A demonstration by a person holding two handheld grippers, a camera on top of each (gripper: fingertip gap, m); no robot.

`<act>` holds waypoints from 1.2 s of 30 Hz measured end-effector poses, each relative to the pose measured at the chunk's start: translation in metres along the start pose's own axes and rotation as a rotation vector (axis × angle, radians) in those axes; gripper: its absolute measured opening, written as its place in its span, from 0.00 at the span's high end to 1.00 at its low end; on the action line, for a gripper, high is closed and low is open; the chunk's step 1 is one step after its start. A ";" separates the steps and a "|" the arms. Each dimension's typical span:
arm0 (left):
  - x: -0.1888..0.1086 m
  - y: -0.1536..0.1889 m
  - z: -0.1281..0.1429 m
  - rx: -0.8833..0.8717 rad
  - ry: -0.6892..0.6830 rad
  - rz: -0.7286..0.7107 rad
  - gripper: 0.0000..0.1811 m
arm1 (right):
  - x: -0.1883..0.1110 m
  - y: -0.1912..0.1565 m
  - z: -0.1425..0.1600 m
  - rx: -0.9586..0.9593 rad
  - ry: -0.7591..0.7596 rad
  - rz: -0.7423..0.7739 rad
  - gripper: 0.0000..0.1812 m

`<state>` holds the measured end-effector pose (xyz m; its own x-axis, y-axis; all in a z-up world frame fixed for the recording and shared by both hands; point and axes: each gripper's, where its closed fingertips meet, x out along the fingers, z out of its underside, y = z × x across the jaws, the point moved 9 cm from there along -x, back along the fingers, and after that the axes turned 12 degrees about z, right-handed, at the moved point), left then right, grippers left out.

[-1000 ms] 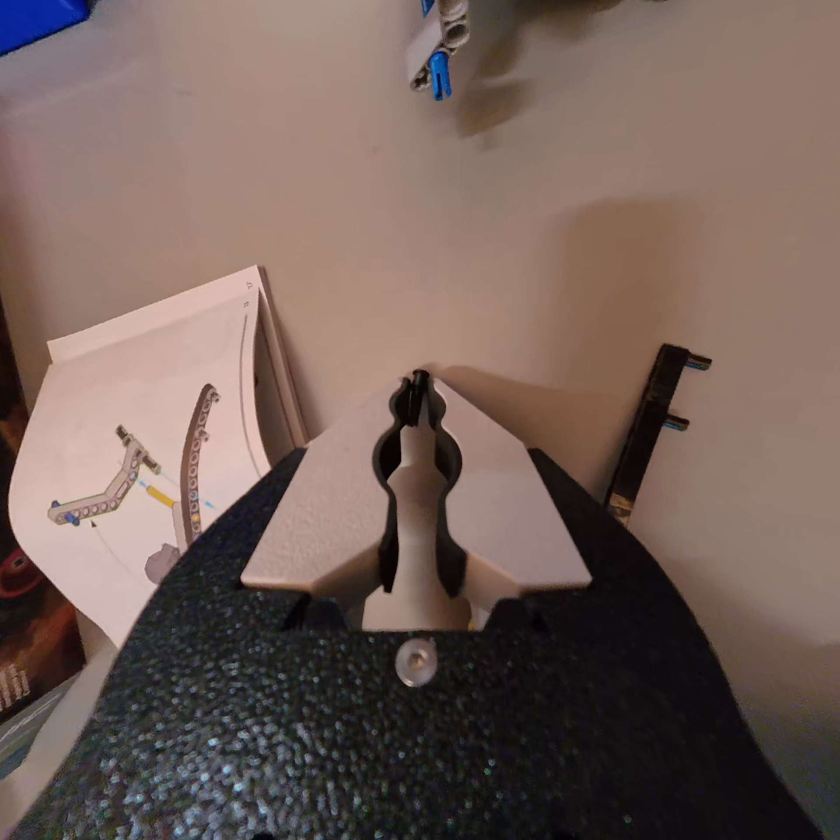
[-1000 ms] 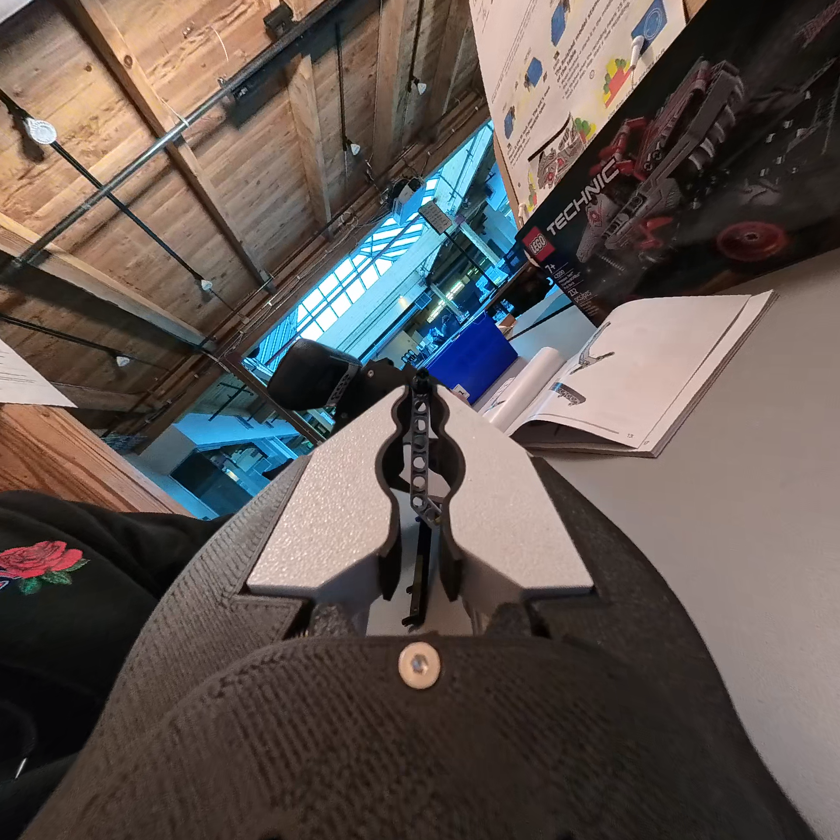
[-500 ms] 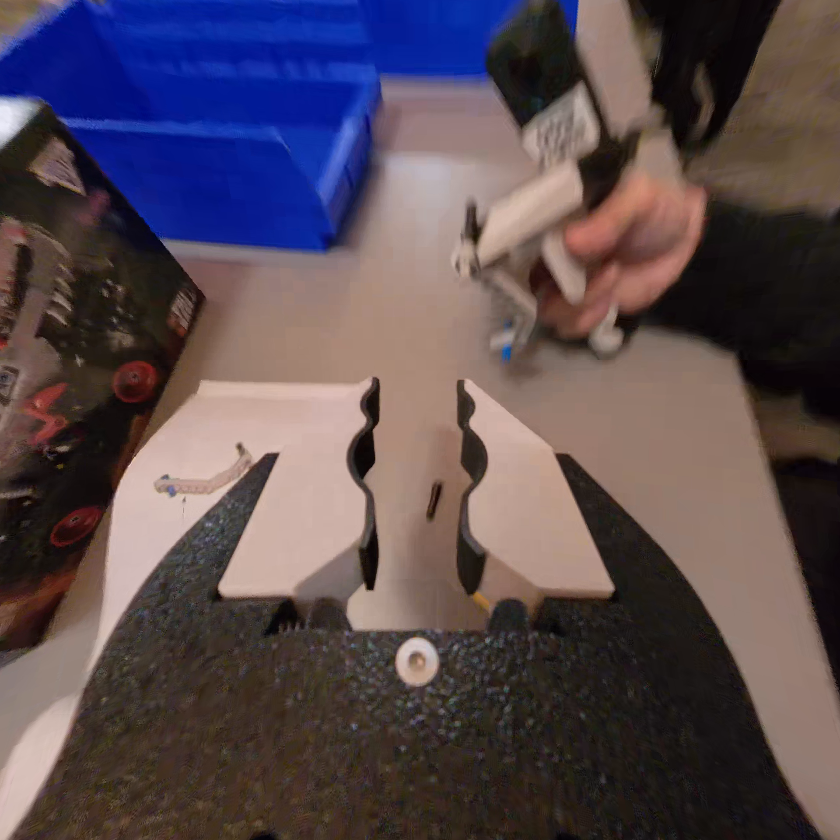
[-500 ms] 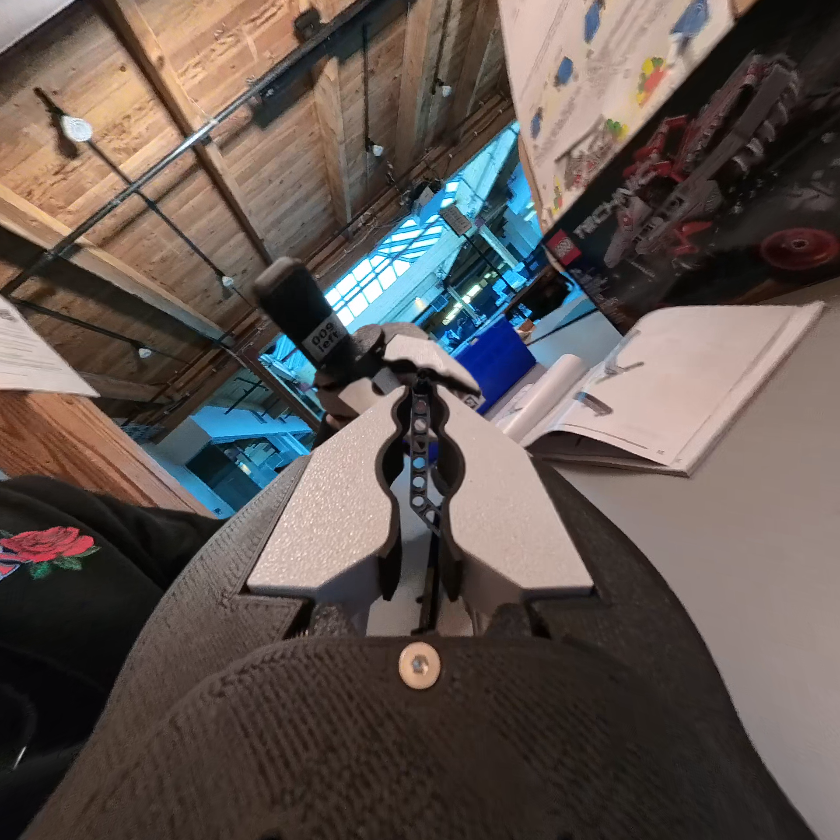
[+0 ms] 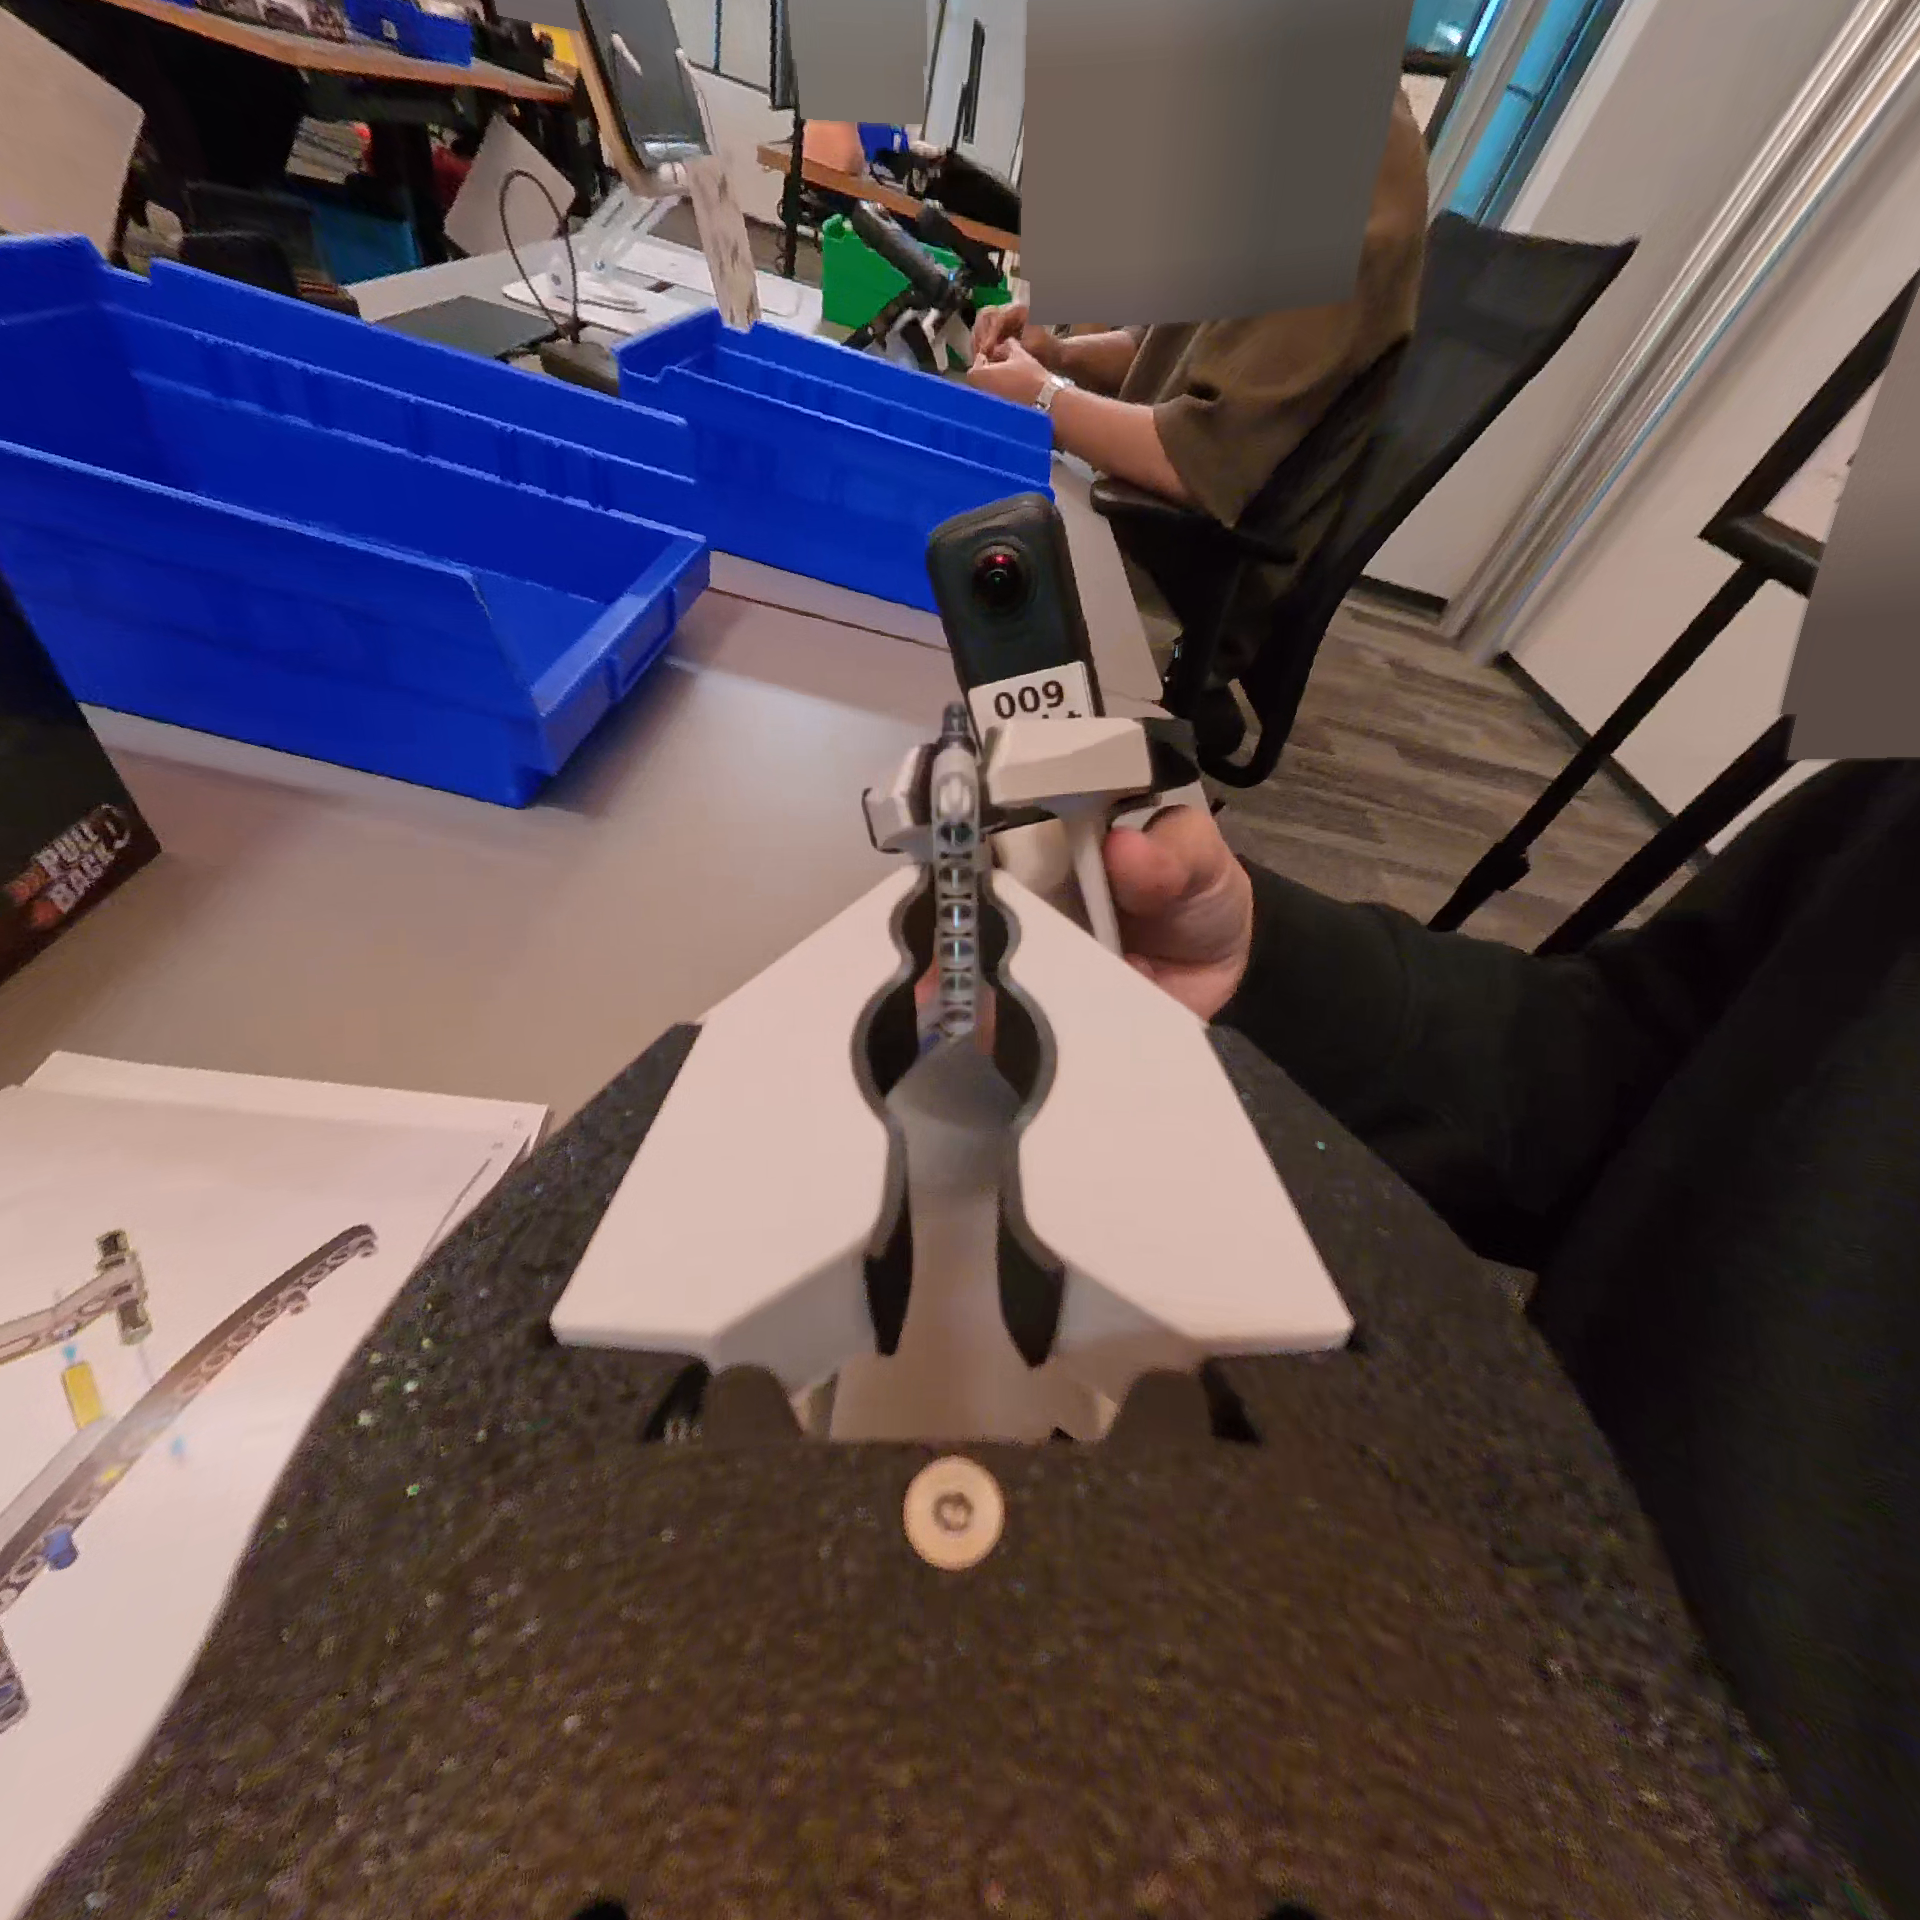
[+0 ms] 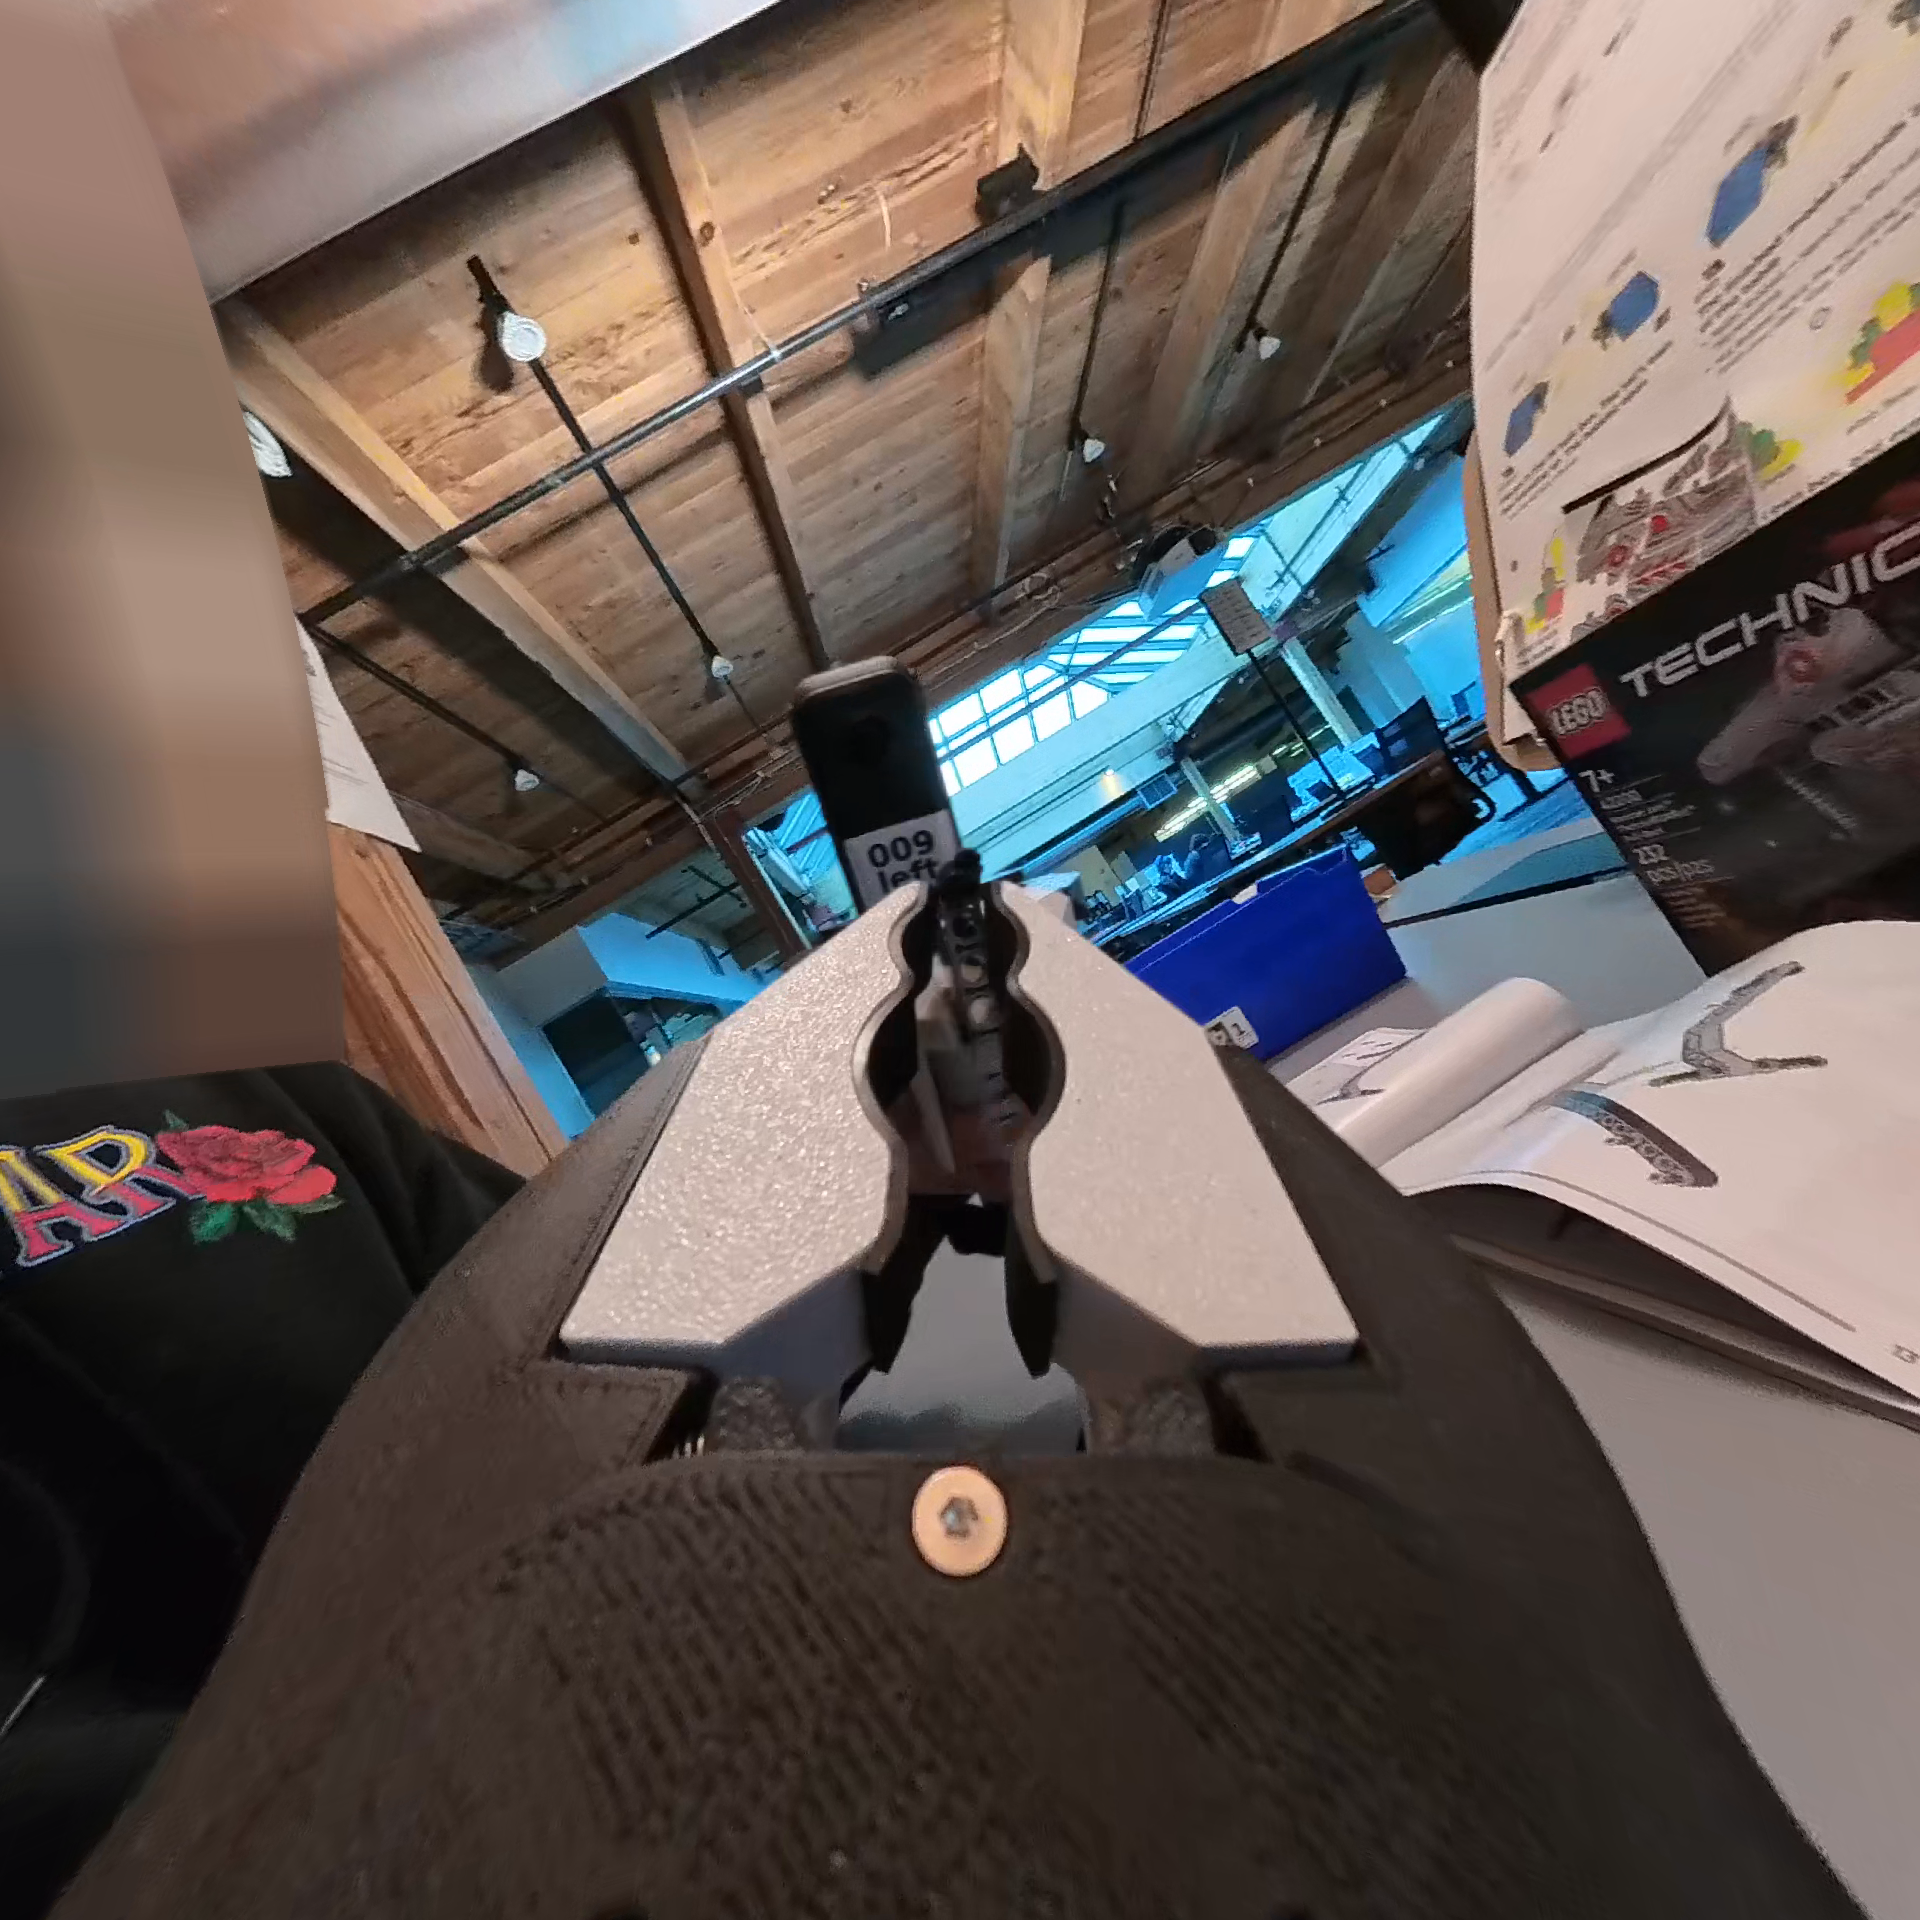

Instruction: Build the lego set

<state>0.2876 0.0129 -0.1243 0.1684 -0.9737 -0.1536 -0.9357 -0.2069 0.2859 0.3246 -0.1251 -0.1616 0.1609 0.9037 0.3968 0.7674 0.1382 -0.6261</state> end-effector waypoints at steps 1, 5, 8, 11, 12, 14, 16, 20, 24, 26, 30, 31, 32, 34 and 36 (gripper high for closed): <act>-0.002 -0.001 0.000 -0.005 0.023 0.000 0.97 | -0.001 0.000 -0.002 0.004 -0.006 0.006 0.97; -0.010 -0.001 0.002 -0.042 0.096 0.049 0.97 | -0.013 0.002 -0.011 -0.028 0.038 0.071 0.98; -0.011 0.000 0.005 -0.023 0.072 0.049 0.97 | -0.015 0.002 -0.011 -0.034 -0.024 0.090 0.93; -0.011 0.000 0.007 -0.004 0.010 0.035 0.97 | -0.013 -0.003 -0.007 -0.071 -0.104 0.060 0.88; -0.011 0.001 0.008 0.002 -0.011 0.040 0.97 | -0.013 -0.005 -0.006 -0.096 -0.126 0.060 0.89; -0.010 0.003 0.010 0.019 -0.053 0.048 0.97 | -0.014 -0.007 -0.006 -0.156 -0.165 0.081 0.99; -0.010 0.005 0.013 0.035 -0.103 0.057 0.97 | -0.013 -0.010 -0.005 -0.201 -0.212 0.084 0.97; -0.012 0.007 0.014 0.042 -0.129 0.083 0.97 | -0.013 -0.016 -0.003 -0.285 -0.259 0.091 0.98; -0.013 0.007 0.018 0.035 -0.146 0.095 0.97 | -0.011 -0.019 0.001 -0.342 -0.315 0.095 0.94; -0.013 0.007 0.019 0.035 -0.151 0.097 0.97 | -0.009 -0.019 0.003 -0.368 -0.335 0.103 0.93; -0.015 0.006 0.021 0.031 -0.153 0.102 0.97 | -0.007 -0.020 0.002 -0.359 -0.299 0.095 0.91; -0.016 0.007 0.021 0.029 -0.148 0.111 0.97 | -0.007 -0.019 0.003 -0.357 -0.304 0.094 0.94; -0.016 0.007 0.022 0.026 -0.146 0.118 0.97 | -0.007 -0.019 0.003 -0.363 -0.308 0.099 0.97; -0.016 0.007 0.023 0.026 -0.150 0.126 0.97 | -0.006 -0.019 0.004 -0.383 -0.315 0.087 0.98; -0.017 0.006 0.024 0.033 -0.148 0.112 0.97 | -0.005 -0.020 0.004 -0.449 -0.327 0.105 0.98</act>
<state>0.2717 0.0307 -0.1428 0.0177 -0.9652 -0.2608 -0.9561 -0.0926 0.2780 0.3056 -0.1307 -0.1536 0.1048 0.9917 0.0749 0.9579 -0.0804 -0.2757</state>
